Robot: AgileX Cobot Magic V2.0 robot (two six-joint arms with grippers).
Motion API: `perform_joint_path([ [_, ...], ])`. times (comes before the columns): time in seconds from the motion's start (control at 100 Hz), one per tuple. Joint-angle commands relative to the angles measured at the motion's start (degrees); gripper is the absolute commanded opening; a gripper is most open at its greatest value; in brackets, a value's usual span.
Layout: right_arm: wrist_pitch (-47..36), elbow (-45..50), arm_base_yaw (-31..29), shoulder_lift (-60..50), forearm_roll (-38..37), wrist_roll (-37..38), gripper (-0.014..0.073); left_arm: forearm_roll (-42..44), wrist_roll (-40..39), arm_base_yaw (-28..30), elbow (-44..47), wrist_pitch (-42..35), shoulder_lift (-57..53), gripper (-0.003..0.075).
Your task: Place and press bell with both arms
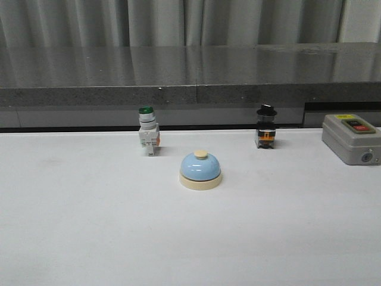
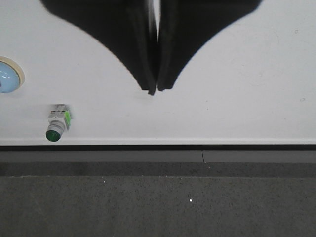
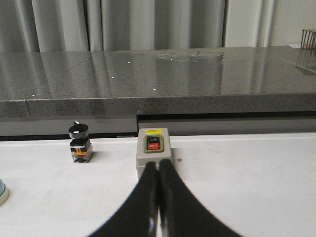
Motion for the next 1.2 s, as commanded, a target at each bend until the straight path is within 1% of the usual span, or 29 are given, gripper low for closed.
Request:
perform_joint_path([
  [0.0,-4.6,-0.9,-0.2,-0.7,-0.6,-0.2,-0.006,-0.4,-0.5,0.1,1.8,-6.5,-4.1,-0.002],
  [0.08,-4.6,-0.9,-0.2,-0.7,-0.6,-0.2,-0.006,-0.4,-0.5,0.1,4.4,-5.7,-7.4,-0.002],
  [0.2,-4.6,-0.9,-0.2,-0.7,-0.6,-0.2,-0.006,-1.2,-0.5,0.1,7.1,1.4,-11.7,-0.002],
  [0.25,-4.6,-0.9,-0.2,-0.7,-0.6,-0.2,-0.006,-1.2,-0.5,0.1,7.7,2.9,-13.4,-0.002],
  [0.4,-4.6,-0.9,-0.2,-0.7,-0.6,-0.2,-0.006,0.6,-0.5,0.2,9.9,2.6,-19.1,-0.002],
  [0.59,-4.6,-0.9,-0.2,-0.7,-0.6,-0.2,-0.006,0.6,-0.5,0.2,14.4,1.4,-26.6,-0.002],
  [0.73,-4.6,-0.9,-0.2,-0.7,-0.6,-0.2,-0.006,0.6,-0.5,0.2,20.2,-4.7,-31.4,-0.002],
  [0.89,-4.6,-0.9,-0.2,-0.7,-0.6,-0.2,-0.006,0.0,-0.5,0.2,31.1,-19.6,-35.3,-0.002],
  [0.97,-4.6,-0.9,-0.2,-0.7,-0.6,-0.2,-0.006,0.0,-0.5,0.3,35.2,-25.8,-37.2,-0.002],
  [1.09,-4.6,-0.9,-0.2,-0.7,-0.6,-0.2,-0.006,0.0,-0.5,0.3,41.2,-32.5,-40.9,-0.002],
  [1.19,-4.6,-0.9,-0.2,-0.7,-0.6,-0.2,-0.006,0.0,-0.5,0.3,45.6,-37.2,-40.8,-0.002],
])
